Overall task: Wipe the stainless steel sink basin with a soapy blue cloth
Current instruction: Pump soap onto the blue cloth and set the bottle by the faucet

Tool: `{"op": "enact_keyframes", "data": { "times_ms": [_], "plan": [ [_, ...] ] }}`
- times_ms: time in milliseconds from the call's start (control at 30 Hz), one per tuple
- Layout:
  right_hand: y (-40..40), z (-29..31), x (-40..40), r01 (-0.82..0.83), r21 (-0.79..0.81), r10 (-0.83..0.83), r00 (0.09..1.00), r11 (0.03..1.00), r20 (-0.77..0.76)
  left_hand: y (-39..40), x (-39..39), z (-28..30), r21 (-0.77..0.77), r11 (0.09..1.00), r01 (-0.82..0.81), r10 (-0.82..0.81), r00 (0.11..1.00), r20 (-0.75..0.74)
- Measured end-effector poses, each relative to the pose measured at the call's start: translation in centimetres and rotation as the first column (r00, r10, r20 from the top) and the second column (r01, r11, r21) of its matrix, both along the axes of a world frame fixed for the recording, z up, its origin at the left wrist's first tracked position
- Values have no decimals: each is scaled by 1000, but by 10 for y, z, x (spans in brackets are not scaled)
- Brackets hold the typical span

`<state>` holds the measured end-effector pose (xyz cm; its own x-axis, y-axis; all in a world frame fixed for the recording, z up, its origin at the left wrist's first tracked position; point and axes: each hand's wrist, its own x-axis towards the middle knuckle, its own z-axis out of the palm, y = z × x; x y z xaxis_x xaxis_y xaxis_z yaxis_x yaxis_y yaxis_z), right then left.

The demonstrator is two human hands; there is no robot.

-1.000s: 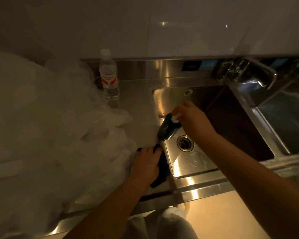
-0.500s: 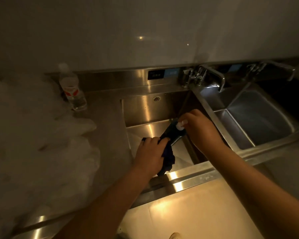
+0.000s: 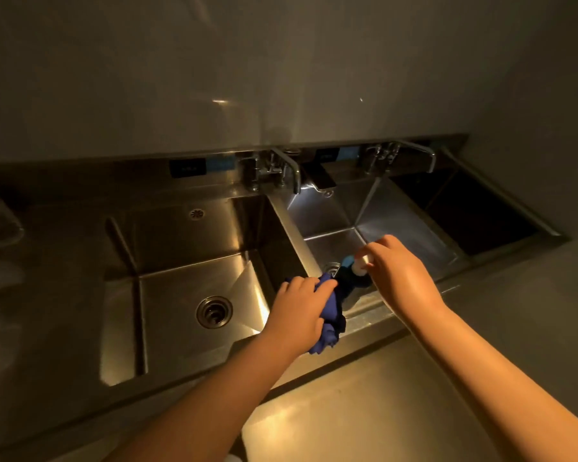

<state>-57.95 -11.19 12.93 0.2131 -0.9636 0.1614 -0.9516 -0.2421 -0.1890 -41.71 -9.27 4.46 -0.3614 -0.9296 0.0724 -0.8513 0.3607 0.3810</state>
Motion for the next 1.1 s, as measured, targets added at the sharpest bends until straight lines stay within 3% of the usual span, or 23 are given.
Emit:
{"op": "enact_keyframes", "data": {
  "times_ms": [267, 500, 667, 800, 967, 1100],
  "plan": [
    [-34, -11, -102, 38, -28, -38, 999, 999, 5, -49, -99, -3, 1, 996, 89, -89, 996, 19],
    [-116, -28, -161, -67, -73, 65, 997, 995, -29, -128, -151, -18, -14, 998, 58, -58, 998, -7],
    [-181, -23, -187, -60, 16, 60, 998, 998, 35, -186, -176, -19, -22, 1000, 11, -11, 999, -34],
    [-224, -21, -203, -117, -12, 117, 992, 993, 37, -224, -188, -12, -32, 999, -44, 40, 994, -97],
    [-276, -24, -212, -280, -4, 280, 960, 960, 3, -260, -198, -11, 2, 986, -164, 162, 970, -180],
    [-328, -25, -216, -376, -4, 375, 922, 927, 93, -292, -205, -10, -4, 958, -288, 282, 943, -178]
  ]
}}
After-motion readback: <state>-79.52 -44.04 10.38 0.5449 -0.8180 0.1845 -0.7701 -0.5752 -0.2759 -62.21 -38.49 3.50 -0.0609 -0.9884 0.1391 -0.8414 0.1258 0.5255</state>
